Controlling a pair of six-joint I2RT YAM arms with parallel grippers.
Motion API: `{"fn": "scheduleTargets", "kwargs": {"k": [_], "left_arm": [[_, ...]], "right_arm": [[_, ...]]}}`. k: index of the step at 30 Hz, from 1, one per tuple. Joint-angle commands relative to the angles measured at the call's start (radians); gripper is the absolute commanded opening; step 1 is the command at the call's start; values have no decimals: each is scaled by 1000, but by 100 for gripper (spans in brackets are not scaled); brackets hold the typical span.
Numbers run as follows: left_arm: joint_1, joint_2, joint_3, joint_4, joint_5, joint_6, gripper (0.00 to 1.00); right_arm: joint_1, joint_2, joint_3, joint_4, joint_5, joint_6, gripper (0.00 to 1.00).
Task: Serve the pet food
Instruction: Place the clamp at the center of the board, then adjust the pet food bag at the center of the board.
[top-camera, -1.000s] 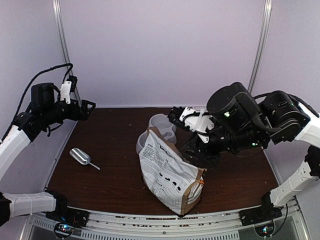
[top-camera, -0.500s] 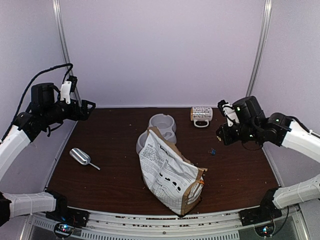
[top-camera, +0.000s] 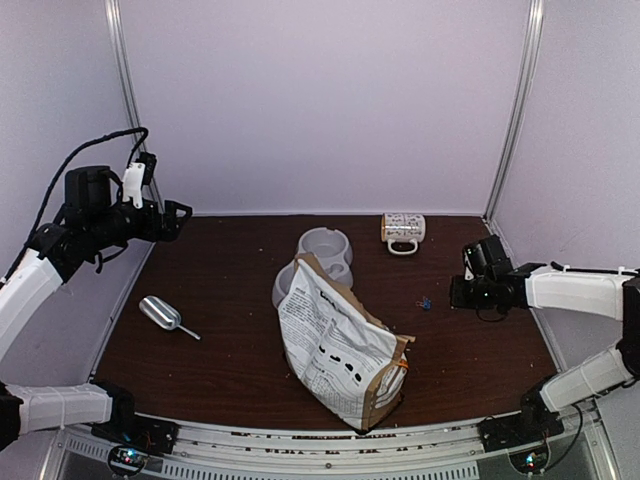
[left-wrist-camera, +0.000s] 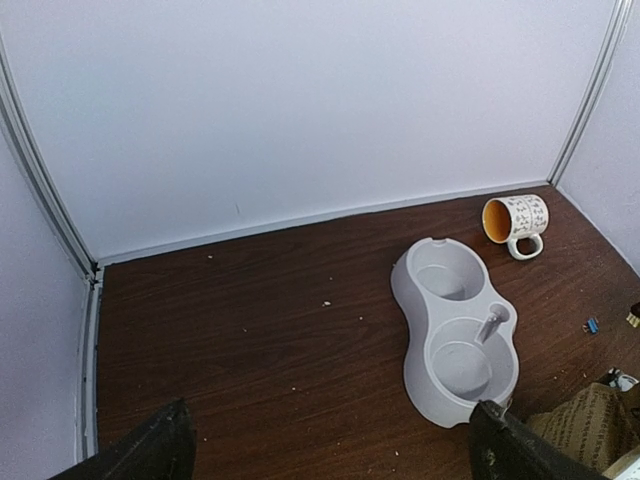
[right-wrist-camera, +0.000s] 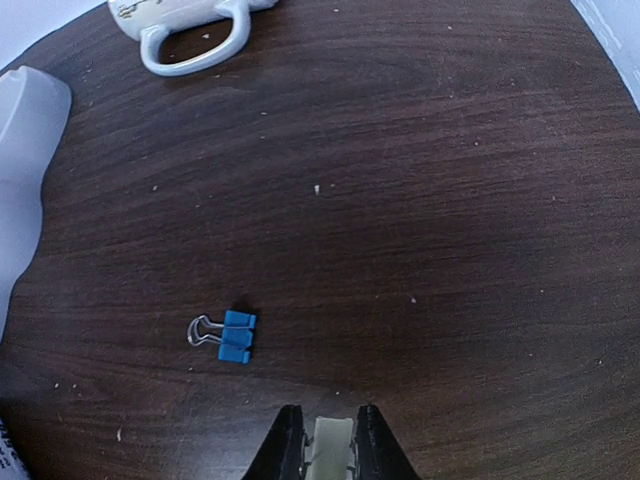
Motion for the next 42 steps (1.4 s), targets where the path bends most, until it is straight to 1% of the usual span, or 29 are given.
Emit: {"fn": "scheduleTargets", "kwargs": {"k": [1, 6, 9, 14, 18, 20, 24, 27, 29, 31, 34, 35, 37, 40, 42], "left_arm": [[1, 5, -6, 35, -13, 14, 98], [1, 11, -6, 34, -11, 15, 98], [1, 11, -7, 34, -13, 15, 98], [2, 12, -6, 34, -14, 15, 98], [2, 11, -7, 34, -15, 16, 98], [2, 10, -6, 34, -15, 16, 98], [1, 11, -7, 34, -14, 16, 98], [1, 13, -7, 35, -3, 17, 98], [1, 14, -7, 41, 27, 23, 98], [0, 14, -14, 58, 92, 31, 98], [-21, 6, -24, 84, 129, 42, 98], [-32, 4, -24, 84, 129, 52, 98], [-52, 0, -24, 85, 127, 63, 98], [-58, -4, -28, 87, 117, 64, 98], [-58, -5, -27, 86, 109, 63, 98]], "right_arm": [[-38, 24, -36, 108, 55, 64, 11], [-59, 67, -51, 133, 60, 84, 13], [-66, 74, -49, 139, 59, 89, 15], [-71, 79, -44, 132, 57, 95, 33], [-73, 76, -45, 131, 57, 99, 41], [-73, 74, -47, 131, 57, 99, 50], [-76, 68, -44, 127, 56, 99, 59], [-77, 44, -23, 95, 48, 84, 65], [-77, 5, -2, 62, 24, 66, 69], [-77, -47, 19, 35, -47, 31, 73], [-73, -124, 66, -34, -219, -34, 81], [-63, -149, 90, -67, -261, -53, 81], [-3, -197, 150, -146, -290, -95, 84], [129, -245, 249, -271, -285, -127, 86], [216, -260, 315, -311, -281, -119, 86]]}}
